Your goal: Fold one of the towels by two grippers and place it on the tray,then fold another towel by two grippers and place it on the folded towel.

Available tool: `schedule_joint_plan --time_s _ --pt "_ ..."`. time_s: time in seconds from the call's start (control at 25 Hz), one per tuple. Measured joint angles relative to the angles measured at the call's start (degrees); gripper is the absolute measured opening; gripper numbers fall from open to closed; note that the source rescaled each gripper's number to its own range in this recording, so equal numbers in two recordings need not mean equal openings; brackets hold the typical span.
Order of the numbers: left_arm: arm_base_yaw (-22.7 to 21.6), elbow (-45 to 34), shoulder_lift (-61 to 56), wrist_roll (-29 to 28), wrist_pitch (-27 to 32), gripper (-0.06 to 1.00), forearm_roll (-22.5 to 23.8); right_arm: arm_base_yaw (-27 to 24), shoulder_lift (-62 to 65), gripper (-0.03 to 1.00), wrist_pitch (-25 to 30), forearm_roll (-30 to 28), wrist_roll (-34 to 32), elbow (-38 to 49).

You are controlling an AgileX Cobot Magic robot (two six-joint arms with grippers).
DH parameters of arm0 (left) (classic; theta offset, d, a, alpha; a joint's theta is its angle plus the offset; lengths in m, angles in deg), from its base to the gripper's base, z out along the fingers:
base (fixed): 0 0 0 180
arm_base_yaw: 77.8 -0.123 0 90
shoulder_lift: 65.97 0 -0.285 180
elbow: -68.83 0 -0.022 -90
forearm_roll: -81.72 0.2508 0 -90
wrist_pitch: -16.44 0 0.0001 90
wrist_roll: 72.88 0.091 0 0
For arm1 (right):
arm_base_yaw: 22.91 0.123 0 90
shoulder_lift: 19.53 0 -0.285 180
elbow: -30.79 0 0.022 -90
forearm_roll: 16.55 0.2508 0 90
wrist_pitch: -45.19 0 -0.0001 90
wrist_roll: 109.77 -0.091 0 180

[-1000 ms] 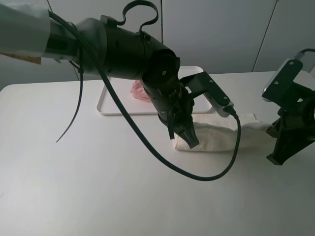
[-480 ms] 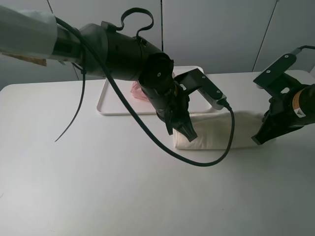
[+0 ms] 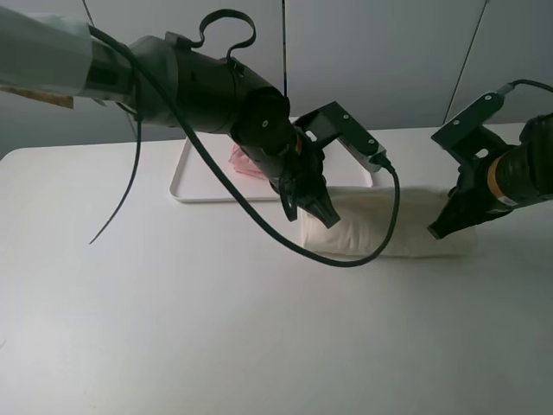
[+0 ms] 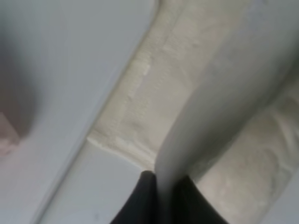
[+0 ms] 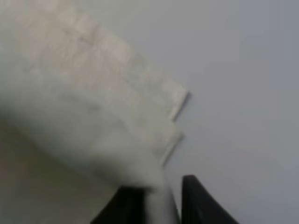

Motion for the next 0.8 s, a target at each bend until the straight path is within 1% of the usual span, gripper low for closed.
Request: schedule_joint_plan --time_s 0.04,0.08,0.12,0.16,0.2,0.24,0.28,0.36,0.44,0.52,0.6,0.64,0.68,0.8 --pt "-0.2 0.0 0.0 0.0 -0.1 0.18 0.1 0.0 -0.3 0.40 0.0 -2.9 -3.3 0.0" --pt "-0.5 0.0 0.0 -0.1 -0.1 0.31 0.3 0.0 -0.4 0.52 -0.1 -4.8 -5.6 0.0" --pt "-0.8 0.0 0.0 -0.3 -0.1 0.47 0.5 0.0 -0.4 0.68 0.0 -6.3 -7.6 0.0" --pt "-1.0 0.0 0.0 -0.7 -0.1 0.67 0.7 0.0 -0.4 0.82 0.7 -7.4 -9.2 0.0" --pt "-1.2 0.0 0.0 -1.4 0.0 0.86 1.0 0.0 -0.4 0.92 2.2 -7.5 -10.6 -0.1" --pt "-1.3 0.0 0.0 -2.2 0.2 0.93 1.3 0.0 -0.4 0.96 3.9 -7.1 -11.5 -0.3" --pt "-1.3 0.0 0.0 -2.6 0.6 0.96 2.1 0.0 -0.4 0.98 6.0 -5.7 -11.9 -0.5" --pt "-1.3 0.0 0.0 -3.2 1.4 0.98 2.9 0.0 -0.4 1.00 7.9 -1.2 -10.7 -1.2" --pt "-1.4 0.5 0.1 -5.3 2.9 0.98 3.1 0.0 -0.5 1.00 6.8 7.3 -5.1 -2.1" --pt "-1.7 2.5 0.9 -8.2 6.6 0.98 2.7 0.0 -0.5 1.00 5.4 16.9 1.3 -3.7" --pt "-2.2 6.6 2.3 -9.8 11.9 0.98 1.3 -0.3 -0.5 1.00 5.1 27.2 9.7 -5.8" --pt "-2.6 8.7 3.3 -10.3 14.1 0.98 0.0 -0.8 -0.8 1.00 5.4 31.9 14.7 -7.2" --pt "-3.1 11.3 4.2 -10.5 16.7 0.98 -1.3 -1.7 -1.2 1.00 6.5 37.8 19.2 -8.6" --pt "-3.8 18.3 8.0 -10.7 23.7 0.98 -5.9 -5.6 -3.5 1.00 13.8 57.6 38.7 -14.5"
